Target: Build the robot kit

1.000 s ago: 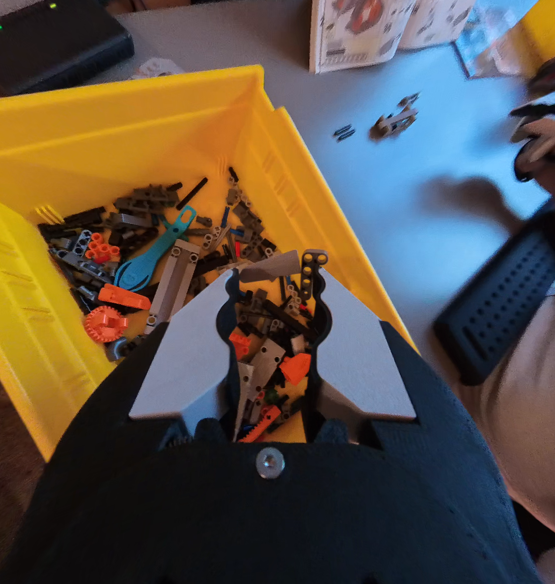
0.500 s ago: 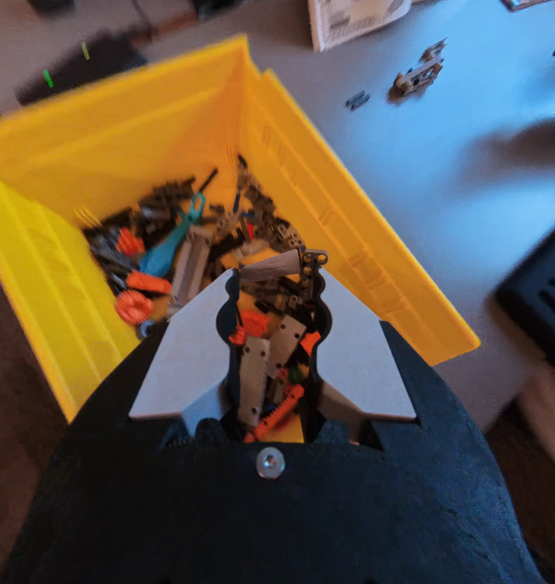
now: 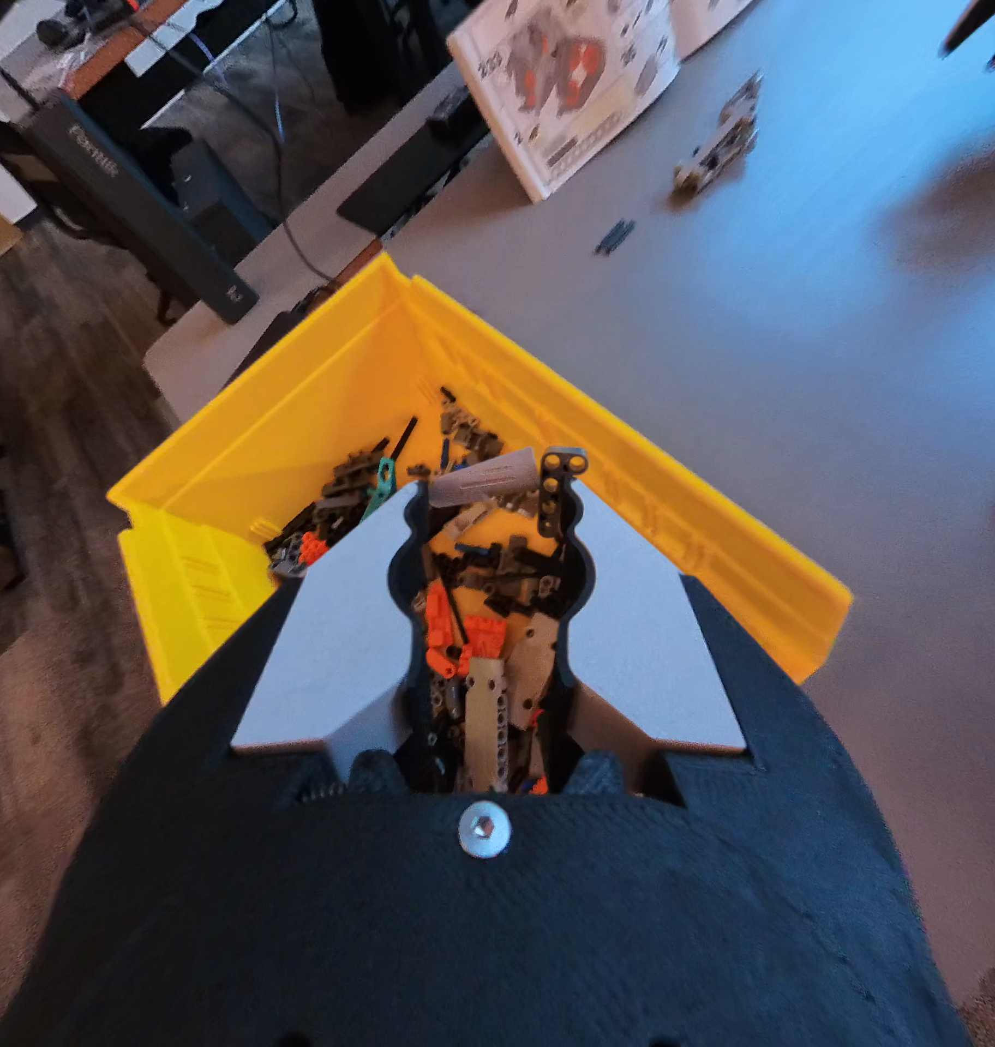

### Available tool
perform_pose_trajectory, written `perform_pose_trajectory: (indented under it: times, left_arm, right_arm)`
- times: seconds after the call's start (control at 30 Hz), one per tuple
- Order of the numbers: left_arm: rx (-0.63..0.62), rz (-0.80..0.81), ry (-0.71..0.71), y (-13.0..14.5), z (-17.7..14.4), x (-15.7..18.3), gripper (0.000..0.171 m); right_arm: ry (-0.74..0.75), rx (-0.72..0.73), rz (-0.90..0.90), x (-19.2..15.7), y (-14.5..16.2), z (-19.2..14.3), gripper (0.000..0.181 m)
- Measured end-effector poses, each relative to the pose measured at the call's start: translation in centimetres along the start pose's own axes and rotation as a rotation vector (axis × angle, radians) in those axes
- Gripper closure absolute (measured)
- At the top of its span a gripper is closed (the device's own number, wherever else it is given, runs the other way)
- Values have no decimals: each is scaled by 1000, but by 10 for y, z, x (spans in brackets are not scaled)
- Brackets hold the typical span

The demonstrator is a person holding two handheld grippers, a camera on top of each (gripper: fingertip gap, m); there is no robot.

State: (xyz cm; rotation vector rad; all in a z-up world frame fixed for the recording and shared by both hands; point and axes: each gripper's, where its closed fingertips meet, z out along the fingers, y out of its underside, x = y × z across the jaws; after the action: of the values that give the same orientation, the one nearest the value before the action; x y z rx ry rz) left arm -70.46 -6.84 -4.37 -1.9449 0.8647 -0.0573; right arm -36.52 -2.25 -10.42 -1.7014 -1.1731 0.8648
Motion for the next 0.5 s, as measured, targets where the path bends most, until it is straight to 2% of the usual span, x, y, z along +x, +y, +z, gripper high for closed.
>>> perform_pose_trajectory:
  times: [0.1, 0.2, 0.27, 0.33, 0.4, 0.5]
  left_arm:
    - [75, -62, 157, -26, -5, 12, 127]
    - [112, -71, 373, -62, -13, 32, 127]
    - [96, -11, 504, -83, -20, 51, 127]
    - [41, 48, 616, -98, -24, 68, 127]
    - [-17, 96, 681, -109, -24, 80, 127]
    - [-77, 163, 741, -122, -22, 97, 127]
  right_arm:
    - [-103, 8, -240, -23, -43, 20, 153]
    - [-70, 30, -667, -44, -104, 47, 158]
    - [-68, 108, -977, -74, -140, 66, 159]
    - [-74, 203, -1200, -101, -167, 84, 159]
    - [-123, 272, -1282, -122, -184, 97, 160]
    - [-210, 323, -1319, -142, -197, 99, 160]
